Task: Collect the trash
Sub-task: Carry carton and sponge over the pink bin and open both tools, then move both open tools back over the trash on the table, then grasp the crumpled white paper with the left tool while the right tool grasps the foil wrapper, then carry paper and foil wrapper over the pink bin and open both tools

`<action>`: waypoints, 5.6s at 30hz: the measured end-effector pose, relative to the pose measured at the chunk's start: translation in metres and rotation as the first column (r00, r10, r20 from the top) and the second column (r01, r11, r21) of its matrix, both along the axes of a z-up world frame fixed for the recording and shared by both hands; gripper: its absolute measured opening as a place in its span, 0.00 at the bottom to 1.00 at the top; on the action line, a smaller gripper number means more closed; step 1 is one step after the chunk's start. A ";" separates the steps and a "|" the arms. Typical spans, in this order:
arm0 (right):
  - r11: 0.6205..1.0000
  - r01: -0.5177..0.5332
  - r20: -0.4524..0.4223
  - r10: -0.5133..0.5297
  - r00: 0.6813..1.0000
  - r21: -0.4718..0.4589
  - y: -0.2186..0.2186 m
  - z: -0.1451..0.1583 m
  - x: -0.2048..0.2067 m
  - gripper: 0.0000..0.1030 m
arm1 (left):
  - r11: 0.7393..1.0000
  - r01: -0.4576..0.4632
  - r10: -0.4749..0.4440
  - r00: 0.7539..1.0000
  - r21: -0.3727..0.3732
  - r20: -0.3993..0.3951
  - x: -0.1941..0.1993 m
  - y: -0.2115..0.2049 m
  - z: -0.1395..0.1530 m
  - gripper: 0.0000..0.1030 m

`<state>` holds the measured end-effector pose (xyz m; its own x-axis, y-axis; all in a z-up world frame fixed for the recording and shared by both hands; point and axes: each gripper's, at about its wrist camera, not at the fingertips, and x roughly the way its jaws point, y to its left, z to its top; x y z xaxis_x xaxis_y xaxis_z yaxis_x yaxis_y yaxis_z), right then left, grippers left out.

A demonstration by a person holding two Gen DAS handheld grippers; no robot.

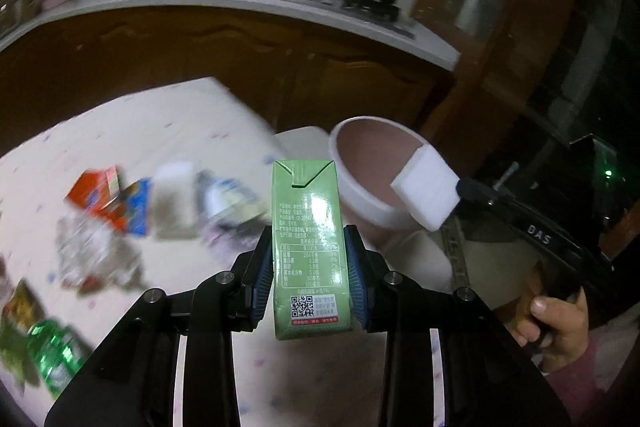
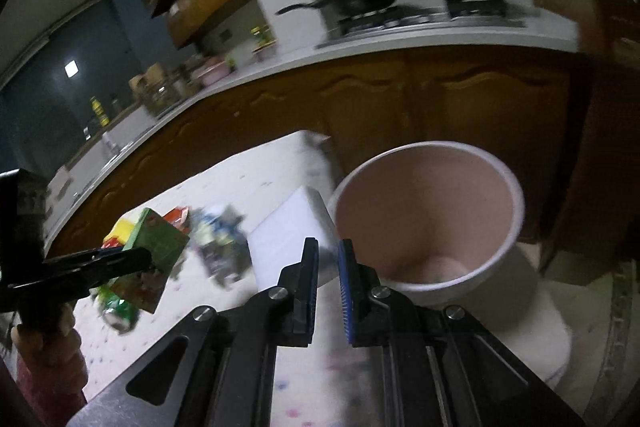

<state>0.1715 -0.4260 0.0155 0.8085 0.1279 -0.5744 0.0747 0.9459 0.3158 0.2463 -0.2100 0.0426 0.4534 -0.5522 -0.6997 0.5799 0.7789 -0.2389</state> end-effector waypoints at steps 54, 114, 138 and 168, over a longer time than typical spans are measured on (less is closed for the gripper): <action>0.979 0.197 -0.044 -0.196 0.980 0.046 -0.096 -0.024 0.016 0.52 | 0.994 0.101 -0.104 0.990 -0.037 -0.098 0.048 -0.131 -0.027 0.55; 0.989 -0.143 -0.020 0.143 0.989 0.030 0.146 -0.029 0.049 0.89 | 0.903 -0.428 0.427 0.903 -0.022 -0.050 0.009 0.175 -0.040 0.72; 0.986 -0.165 -0.130 0.159 0.979 -0.034 0.147 -0.060 0.109 0.10 | 0.920 -0.370 0.381 0.922 0.126 -0.073 0.069 0.135 -0.071 0.21; 0.999 -0.010 0.019 0.011 1.000 -0.037 0.066 -0.001 0.014 0.04 | 0.981 -0.173 0.174 0.985 -0.091 0.002 0.004 0.070 0.009 0.17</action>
